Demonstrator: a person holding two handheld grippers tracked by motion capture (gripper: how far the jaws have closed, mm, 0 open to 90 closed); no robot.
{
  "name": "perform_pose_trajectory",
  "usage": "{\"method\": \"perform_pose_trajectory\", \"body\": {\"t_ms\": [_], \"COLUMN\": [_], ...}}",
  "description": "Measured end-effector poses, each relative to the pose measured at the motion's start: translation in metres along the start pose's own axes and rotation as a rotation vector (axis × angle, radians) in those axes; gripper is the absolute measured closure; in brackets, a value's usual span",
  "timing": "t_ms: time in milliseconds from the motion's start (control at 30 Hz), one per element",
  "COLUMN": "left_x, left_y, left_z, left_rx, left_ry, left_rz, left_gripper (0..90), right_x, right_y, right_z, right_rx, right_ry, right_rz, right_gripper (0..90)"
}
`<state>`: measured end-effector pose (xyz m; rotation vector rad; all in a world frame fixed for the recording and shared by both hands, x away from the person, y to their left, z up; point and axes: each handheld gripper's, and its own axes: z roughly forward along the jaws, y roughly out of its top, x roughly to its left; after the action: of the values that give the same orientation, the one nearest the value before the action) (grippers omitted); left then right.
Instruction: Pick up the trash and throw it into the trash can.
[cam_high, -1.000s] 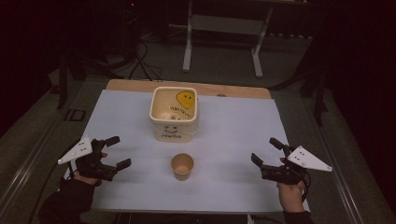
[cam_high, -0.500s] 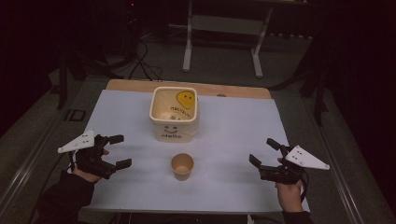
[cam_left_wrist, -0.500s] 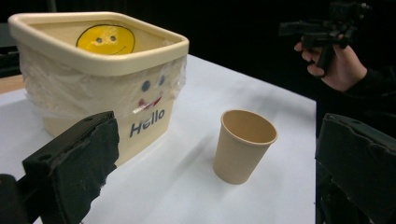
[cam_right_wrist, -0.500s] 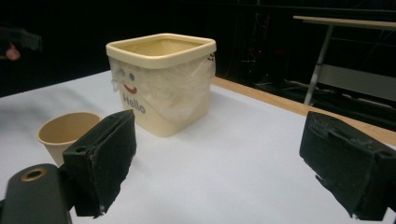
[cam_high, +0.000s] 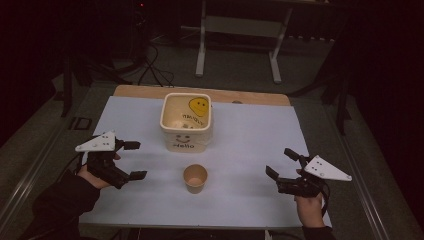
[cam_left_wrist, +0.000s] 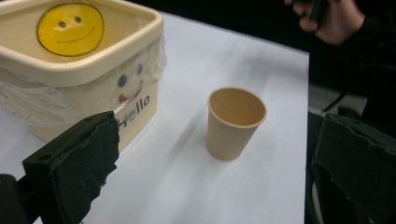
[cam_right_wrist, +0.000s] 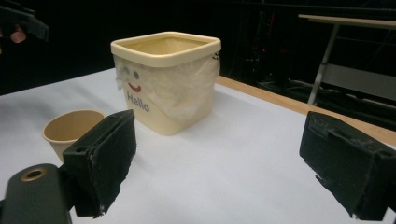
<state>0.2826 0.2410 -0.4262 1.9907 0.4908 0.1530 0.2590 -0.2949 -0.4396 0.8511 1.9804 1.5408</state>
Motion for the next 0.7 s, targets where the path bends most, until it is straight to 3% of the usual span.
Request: {"method": "perform_pose_trajectory", "body": {"t_ms": [67, 233, 700], "left_x": [0.0, -0.001, -0.006], "left_y": [0.005, 0.018, 0.044], "left_z": [0.003, 0.009, 0.031], "left_rx": [0.05, 0.119, 0.241], "left_ry": [-0.005, -0.022, -0.075], "left_rz": [0.02, 0.056, 0.122], "left_gripper": [0.4, 0.4, 0.4], "right_x": [0.0, 0.001, 0.0], "right_y": [0.001, 0.002, 0.001], "right_z": [-0.001, -0.002, 0.0], "right_rx": [-0.008, -0.012, 0.003], "right_ry": [0.009, 0.001, 0.008], "right_rz": [0.0, -0.006, 0.004], "right_gripper": [10.5, 10.5, 10.5]}}
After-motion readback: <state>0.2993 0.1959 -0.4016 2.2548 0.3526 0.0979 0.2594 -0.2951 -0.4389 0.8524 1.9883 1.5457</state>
